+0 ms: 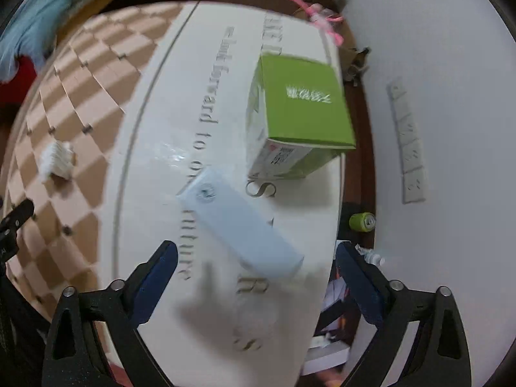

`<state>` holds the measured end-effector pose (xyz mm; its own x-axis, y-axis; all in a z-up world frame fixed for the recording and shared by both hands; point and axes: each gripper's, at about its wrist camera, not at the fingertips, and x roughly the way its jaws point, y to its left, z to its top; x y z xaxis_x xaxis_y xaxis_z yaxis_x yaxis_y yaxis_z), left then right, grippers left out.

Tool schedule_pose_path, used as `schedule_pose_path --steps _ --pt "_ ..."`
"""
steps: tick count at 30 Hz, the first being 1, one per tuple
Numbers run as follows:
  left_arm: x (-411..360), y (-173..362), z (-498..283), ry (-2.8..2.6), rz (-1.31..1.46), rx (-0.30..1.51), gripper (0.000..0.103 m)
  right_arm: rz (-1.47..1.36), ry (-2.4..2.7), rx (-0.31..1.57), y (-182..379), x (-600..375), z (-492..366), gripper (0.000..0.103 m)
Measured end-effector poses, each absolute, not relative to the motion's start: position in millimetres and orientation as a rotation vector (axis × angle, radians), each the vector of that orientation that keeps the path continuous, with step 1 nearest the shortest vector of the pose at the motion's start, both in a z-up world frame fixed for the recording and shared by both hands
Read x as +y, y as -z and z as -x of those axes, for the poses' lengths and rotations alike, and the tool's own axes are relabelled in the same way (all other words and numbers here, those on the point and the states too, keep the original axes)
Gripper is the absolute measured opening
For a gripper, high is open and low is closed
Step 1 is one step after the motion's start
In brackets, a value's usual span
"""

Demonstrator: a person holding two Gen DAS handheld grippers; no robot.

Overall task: Collect trash
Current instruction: 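Grasp the crumpled tissue with the left tool while the right tool grasps the white box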

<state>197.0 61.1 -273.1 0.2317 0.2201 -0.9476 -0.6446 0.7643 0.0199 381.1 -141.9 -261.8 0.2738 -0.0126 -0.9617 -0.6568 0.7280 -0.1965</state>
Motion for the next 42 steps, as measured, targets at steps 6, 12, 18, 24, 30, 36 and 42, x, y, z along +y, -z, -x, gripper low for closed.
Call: schedule_pose_path --steps 6,12,18,24,30,36,42 --pt "54.8 276.7 -205.1 -0.607 0.363 1.203 0.100 0.729 -0.544 1.268 299.7 -123.2 -396.2 0.066" --pt "69.0 276.9 -195.7 -0.612 0.391 1.188 0.100 0.710 -0.592 1.254 299.3 -104.3 -384.0 0.045" --pt "87.5 277.0 -183.0 -0.574 0.567 1.170 0.099 0.413 -0.588 1.361 285.4 -85.3 -387.2 0.045" --pt "92.5 269.7 -189.8 -0.490 0.743 1.112 0.099 0.333 -0.538 1.404 303.4 -80.5 -388.8 0.056" --pt "87.3 267.3 -220.5 -0.486 0.714 1.096 0.087 0.248 -0.469 1.347 304.5 -108.5 -382.3 0.045" --pt "86.5 281.4 -254.1 -0.472 0.628 1.167 0.039 0.182 -0.446 1.371 302.8 -116.0 -387.7 0.045" --pt "85.4 279.6 -251.1 -0.481 0.564 1.173 0.034 0.290 -0.434 1.346 310.9 -107.2 -387.7 0.040"
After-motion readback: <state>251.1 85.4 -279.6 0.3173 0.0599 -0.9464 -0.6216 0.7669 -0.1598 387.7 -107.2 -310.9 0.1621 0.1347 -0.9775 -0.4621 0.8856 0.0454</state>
